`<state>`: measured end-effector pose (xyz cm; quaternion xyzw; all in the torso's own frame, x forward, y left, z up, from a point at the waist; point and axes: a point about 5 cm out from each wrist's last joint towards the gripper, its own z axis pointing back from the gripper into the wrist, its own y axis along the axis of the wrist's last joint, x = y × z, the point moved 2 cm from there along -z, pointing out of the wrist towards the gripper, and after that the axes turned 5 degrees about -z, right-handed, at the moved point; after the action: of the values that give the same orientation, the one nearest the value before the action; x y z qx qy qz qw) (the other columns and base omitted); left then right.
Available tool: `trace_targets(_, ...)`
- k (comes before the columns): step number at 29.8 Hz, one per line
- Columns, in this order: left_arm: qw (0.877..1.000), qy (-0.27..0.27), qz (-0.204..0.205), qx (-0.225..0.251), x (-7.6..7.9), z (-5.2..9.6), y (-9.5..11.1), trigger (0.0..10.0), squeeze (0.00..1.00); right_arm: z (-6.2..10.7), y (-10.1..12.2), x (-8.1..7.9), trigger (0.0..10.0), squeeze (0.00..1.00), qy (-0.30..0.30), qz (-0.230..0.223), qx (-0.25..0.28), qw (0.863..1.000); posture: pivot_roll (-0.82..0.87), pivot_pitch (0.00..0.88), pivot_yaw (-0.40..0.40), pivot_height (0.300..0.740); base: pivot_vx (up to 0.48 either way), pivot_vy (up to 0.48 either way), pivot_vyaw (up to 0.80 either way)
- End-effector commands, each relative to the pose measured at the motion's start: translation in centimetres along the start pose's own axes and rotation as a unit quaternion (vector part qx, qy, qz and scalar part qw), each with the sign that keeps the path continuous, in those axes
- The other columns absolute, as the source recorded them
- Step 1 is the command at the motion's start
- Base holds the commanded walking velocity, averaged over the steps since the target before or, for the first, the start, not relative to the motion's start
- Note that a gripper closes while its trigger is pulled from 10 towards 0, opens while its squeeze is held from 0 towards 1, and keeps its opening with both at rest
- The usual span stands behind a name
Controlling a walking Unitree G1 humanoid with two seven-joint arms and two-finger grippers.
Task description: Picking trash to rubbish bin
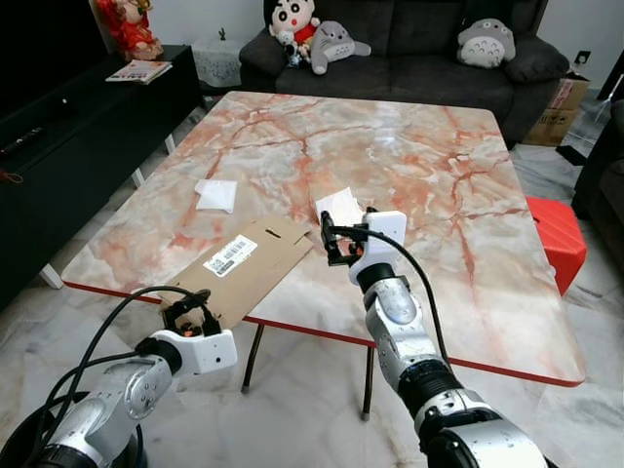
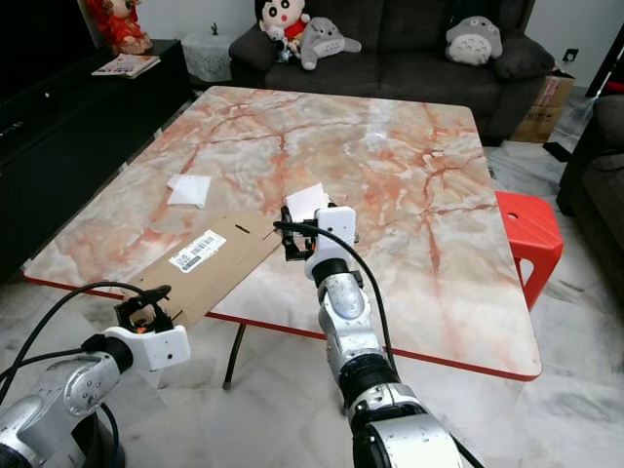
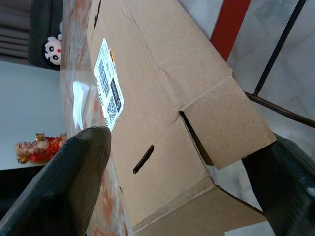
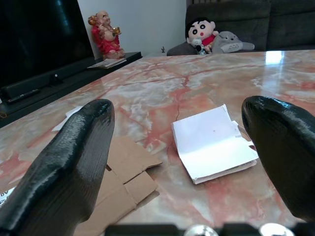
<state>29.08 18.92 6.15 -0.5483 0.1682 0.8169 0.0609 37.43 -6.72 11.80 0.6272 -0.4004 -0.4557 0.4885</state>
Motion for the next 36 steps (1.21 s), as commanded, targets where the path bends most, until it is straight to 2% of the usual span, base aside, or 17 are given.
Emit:
trace_targets(1,1.000,-0.008,-0.012,0.004,0.29,-0.21,0.17,0.0,0.00,-0.32,0.50,-0.13,10.0,0.00,0.002,-0.003,0.008,1.000,0.03,0.034,0.000,0.740,0.000,0.000,0.00)
trace_targets(36,1.000,-0.008,-0.014,0.007,0.39,-0.41,0.23,0.0,0.00,-0.34,0.50,-0.21,10.0,0.00,0.002,-0.006,0.009,1.000,0.03,0.021,0.006,0.740,0.000,0.000,0.00)
